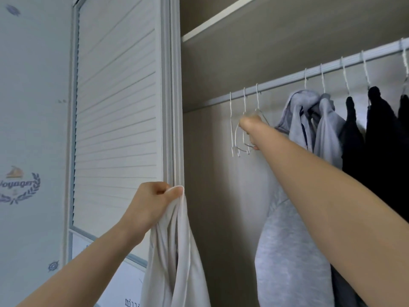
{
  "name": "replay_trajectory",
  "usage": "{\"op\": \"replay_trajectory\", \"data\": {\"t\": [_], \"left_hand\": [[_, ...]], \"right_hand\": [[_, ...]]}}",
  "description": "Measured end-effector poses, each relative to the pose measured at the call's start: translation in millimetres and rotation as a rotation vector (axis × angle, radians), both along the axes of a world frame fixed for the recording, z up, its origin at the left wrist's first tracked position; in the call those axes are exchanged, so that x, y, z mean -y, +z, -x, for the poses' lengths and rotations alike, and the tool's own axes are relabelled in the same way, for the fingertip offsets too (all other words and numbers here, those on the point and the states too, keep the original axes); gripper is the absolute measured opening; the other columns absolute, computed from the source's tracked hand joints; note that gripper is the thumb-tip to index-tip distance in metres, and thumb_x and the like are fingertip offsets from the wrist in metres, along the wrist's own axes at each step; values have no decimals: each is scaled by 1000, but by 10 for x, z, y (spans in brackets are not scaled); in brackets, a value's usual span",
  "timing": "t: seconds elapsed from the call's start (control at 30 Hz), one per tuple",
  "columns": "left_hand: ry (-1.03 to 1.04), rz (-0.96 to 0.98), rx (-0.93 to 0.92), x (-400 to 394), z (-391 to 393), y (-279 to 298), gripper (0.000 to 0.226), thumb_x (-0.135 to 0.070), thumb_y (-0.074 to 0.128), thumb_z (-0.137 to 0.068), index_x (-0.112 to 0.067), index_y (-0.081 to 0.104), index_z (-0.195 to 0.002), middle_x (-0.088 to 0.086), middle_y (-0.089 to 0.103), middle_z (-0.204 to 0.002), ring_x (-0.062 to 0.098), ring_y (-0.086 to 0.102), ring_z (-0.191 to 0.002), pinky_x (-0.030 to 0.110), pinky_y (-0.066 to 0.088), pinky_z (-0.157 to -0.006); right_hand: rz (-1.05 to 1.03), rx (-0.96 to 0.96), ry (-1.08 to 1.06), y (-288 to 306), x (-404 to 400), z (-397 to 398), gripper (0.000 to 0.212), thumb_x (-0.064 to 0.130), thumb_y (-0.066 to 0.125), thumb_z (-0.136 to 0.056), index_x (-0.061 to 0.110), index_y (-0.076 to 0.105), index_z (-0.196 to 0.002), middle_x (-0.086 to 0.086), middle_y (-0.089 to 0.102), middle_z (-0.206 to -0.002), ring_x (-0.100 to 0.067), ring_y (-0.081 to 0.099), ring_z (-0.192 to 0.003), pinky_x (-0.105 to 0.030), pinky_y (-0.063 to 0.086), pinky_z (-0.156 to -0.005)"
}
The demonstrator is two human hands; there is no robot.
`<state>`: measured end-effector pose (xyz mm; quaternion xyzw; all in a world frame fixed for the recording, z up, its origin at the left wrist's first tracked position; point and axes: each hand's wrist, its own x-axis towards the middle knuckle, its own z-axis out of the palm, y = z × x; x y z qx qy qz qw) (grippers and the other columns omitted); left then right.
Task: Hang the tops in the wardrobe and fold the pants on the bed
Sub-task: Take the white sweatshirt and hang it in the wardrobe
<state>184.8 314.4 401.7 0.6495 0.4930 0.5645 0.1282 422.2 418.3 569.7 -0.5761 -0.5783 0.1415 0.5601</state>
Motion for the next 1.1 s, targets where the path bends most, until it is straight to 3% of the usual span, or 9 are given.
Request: {"op": "replay_trajectory", "data": {"t": [0.13, 0.23, 0.33, 0.4, 0.53, 0.63, 0.8, 0.93, 1.1], "left_hand": [[-10, 16, -26, -53, 56, -42, 42, -39, 65, -89, -11, 51, -61, 4, 35, -61, 16, 37, -60, 29, 31, -60], [-23, 66, -3, -81, 74, -82, 47, -38, 65, -90, -16, 47, -52, -3, 33, -55, 14, 37, -56, 27, 31, -59], [-20, 84, -4, -92, 84, -111, 44, -38, 64, -91, -13, 52, -56, -1, 36, -57, 14, 39, -58, 26, 33, -60], [-13, 90, -21, -81, 96, -128, 42, -39, 63, -91, -9, 54, -62, 5, 39, -63, 15, 41, -61, 26, 35, -60], [-19, 77, -79, 7, 116, -167, 42, -38, 63, -91, -10, 46, -66, 5, 28, -61, 18, 32, -59, 27, 29, -56], [-36, -3, -152, 69, 99, -182, 49, -36, 61, -93, -13, 34, -59, 0, 23, -57, 13, 25, -51, 25, 26, -54], [18, -107, -431, 261, 153, -331, 50, -41, 54, -96, -13, 38, -58, 0, 34, -53, 16, 35, -51, 30, 33, -56], [82, -151, -575, 428, 138, -500, 49, -44, 50, -98, -13, 44, -60, 1, 45, -54, 19, 46, -56, 31, 37, -59], [90, -129, -551, 582, 128, -784, 52, -43, 51, -97, -1, 55, -67, 8, 51, -57, 30, 55, -65, 38, 48, -67]], "right_hand": [[-85, -126, -101, -44, -97, 63, 44, 19, 43, -95, 3, 43, -136, -18, 49, -136, -37, 49, -122, -43, 40, -105], [-113, -201, -71, -14, -110, 48, 50, 18, 42, -94, 7, 35, -142, -16, 41, -145, -33, 44, -129, -36, 36, -107], [-120, -109, -16, 69, -53, 2, 44, 15, 34, -99, 0, 39, -140, -15, 47, -137, -30, 47, -124, -28, 34, -88], [-142, -84, -16, 113, 1, -34, 43, 15, 33, -99, 0, 41, -139, -9, 47, -117, -21, 47, -105, -25, 32, -84], [-198, -152, -4, 118, 169, -40, 37, 14, 43, -94, 5, 46, -130, -10, 48, -104, -22, 47, -91, -27, 37, -78], [-284, -73, -31, 8, 313, -39, 28, 22, 41, -85, 13, 47, -110, -11, 48, -95, -26, 47, -84, -31, 42, -63], [-339, 140, -161, -552, 850, 74, 20, 29, 36, -97, 12, 42, -105, -10, 50, -90, -25, 51, -79, -31, 36, -68], [-316, 44, -9, -1117, 1325, 159, 38, 27, 36, -94, -4, 50, -110, -14, 57, -84, -18, 49, -61, -27, 34, -55], [-140, -69, 153, -1787, 2203, 289, 21, 28, 32, -101, 10, 38, -110, -2, 66, -91, -15, 66, -83, -24, 37, -60]]}}
